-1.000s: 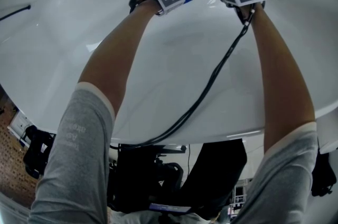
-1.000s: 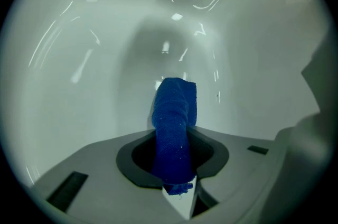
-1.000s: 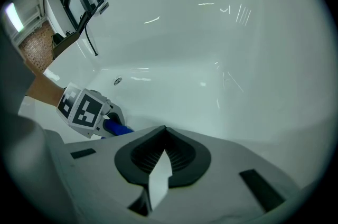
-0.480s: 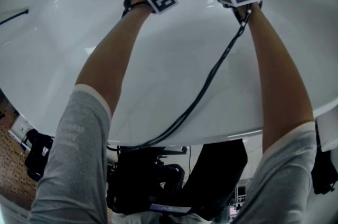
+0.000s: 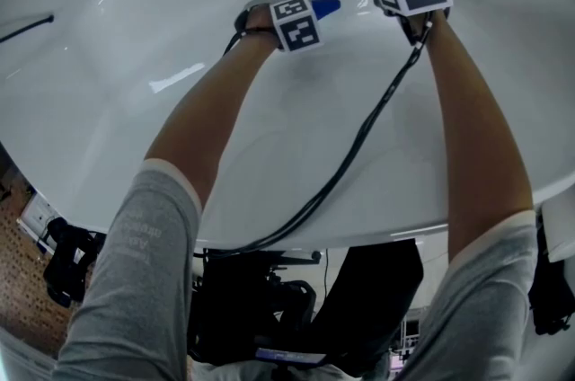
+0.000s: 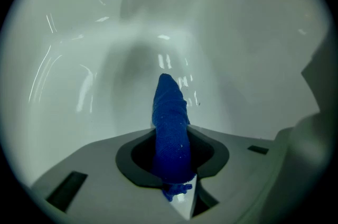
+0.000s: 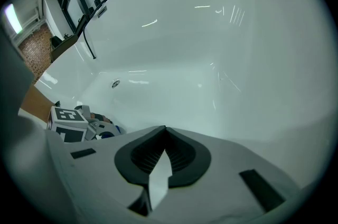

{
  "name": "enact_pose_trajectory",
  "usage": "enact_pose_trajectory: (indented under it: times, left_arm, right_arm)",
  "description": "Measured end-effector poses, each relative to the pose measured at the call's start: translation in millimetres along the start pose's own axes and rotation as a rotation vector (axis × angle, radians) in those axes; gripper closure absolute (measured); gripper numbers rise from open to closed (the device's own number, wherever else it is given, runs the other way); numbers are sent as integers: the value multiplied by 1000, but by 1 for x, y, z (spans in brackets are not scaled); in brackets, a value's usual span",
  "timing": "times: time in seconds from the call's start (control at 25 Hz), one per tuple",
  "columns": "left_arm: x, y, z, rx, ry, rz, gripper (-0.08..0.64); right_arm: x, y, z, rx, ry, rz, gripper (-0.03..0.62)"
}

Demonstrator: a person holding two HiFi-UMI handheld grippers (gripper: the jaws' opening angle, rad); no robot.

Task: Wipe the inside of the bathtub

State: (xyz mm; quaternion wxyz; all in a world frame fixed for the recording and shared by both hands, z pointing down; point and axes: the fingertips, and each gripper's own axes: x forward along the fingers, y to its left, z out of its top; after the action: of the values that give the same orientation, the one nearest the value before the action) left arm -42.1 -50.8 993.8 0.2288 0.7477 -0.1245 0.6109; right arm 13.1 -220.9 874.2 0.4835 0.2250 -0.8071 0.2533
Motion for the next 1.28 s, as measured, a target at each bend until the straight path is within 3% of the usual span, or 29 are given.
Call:
enact_pose_trajectory:
  times: [0.12,0.32,0.4,0.52,0.84,1.04,1.16,1.28]
  left_arm:
    - [-3,23,-2,-41,-11,51,442]
    - [-21,100,-15,-180,11,230,442]
    - [-25,109,-16,-230,14,224,442]
    - [-22,89,-9,-240,3,153,442]
    - [-6,23,16,-122,-38,-63,442]
    - [-1,-23,17,-126,27,-253,442]
    - [7,-43,39,-106,-64,-362,445]
    - [5,-52,48,-146,-117,-436,448]
  right_arm:
    - [-1,-2,2,-4,-8,-4,583]
    - [-4,-9,4,9,-21,-19,583]
    - [-5,-12,2,16,-25,-25,583]
    - [-8,-16,1,30,-32,-31,583]
    - [-3,-17,2,51,-32,-25,583]
    - [1,-15,-1,52,-31,-18,583]
    - [8,-6,4,45,-30,-8,583]
    - [9,-2,7,43,-34,2,583]
